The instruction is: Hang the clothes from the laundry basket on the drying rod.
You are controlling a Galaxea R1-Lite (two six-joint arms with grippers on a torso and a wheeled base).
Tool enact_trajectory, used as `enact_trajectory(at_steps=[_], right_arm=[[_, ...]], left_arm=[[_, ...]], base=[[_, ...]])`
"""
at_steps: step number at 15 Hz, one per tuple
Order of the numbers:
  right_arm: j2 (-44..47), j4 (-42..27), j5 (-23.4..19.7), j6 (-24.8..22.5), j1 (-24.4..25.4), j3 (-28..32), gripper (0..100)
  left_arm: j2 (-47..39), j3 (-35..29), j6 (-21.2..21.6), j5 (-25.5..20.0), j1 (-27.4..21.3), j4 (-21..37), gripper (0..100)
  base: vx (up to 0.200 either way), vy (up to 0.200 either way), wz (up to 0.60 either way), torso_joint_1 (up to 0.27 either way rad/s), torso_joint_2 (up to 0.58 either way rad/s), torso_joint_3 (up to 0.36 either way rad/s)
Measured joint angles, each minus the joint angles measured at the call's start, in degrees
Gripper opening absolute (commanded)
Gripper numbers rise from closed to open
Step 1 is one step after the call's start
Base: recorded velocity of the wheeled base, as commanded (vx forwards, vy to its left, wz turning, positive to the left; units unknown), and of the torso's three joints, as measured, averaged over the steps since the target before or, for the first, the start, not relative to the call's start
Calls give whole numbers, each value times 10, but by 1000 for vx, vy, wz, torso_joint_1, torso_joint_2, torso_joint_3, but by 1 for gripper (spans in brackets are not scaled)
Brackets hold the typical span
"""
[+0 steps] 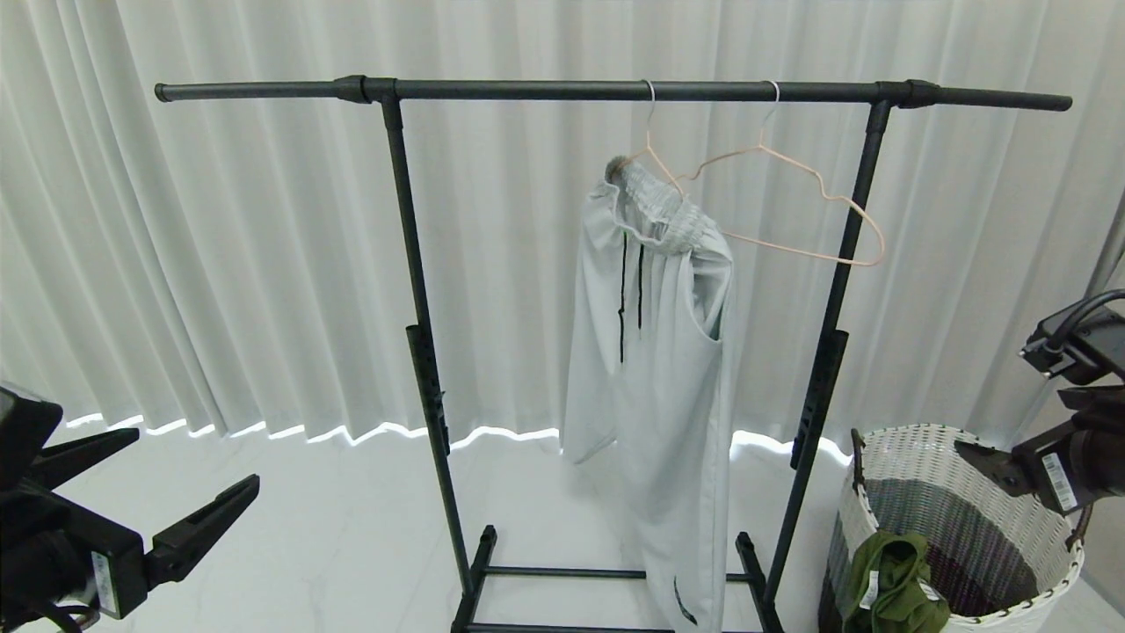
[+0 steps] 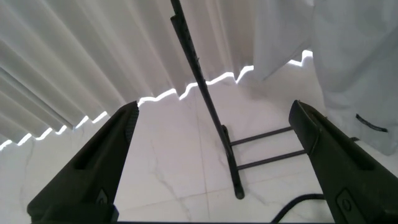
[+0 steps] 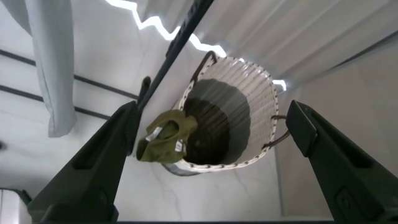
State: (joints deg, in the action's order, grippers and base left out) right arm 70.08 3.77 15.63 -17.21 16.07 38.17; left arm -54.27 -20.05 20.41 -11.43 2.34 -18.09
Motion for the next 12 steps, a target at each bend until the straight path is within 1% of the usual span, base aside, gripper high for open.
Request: enact_trajectory(at_steps=[2, 3, 5, 6, 7, 9, 11, 12], right_arm=[[0, 0, 0, 0, -1, -2, 100], [0, 1, 0, -1, -1, -4, 100], [1, 18, 0, -16, -14, -14, 100], [1, 39, 0, -33, -23, -28, 100], [2, 84, 0, -49, -35, -44, 100], [8, 128, -2, -62, -51, -71, 100], [12, 135, -2, -64, -56, -84, 100], [14, 135, -2, -64, -57, -87, 100]], left_arm=[[-1, 0, -2, 0, 0, 0, 100], [0, 1, -1, 0, 0, 1, 100], [-1, 1, 0, 0, 0, -1, 100], [-1, 2, 0, 0, 0, 0, 100], [-1, 1, 1, 0, 0, 0, 100], [0, 2, 1, 0, 0, 0, 100], [0, 2, 1, 0, 0, 0, 100], [0, 2, 1, 0, 0, 0, 100]], base=[[0, 0, 0, -139, 452, 315], [0, 0, 0, 7, 286, 168], [0, 0, 0, -33, 96, 72], [0, 0, 0, -66, 100, 105], [0, 0, 0, -32, 61, 46], [0, 0, 0, 0, 0, 0], [0, 0, 0, 0, 0, 0], [0, -200, 0, 2, 7, 7]])
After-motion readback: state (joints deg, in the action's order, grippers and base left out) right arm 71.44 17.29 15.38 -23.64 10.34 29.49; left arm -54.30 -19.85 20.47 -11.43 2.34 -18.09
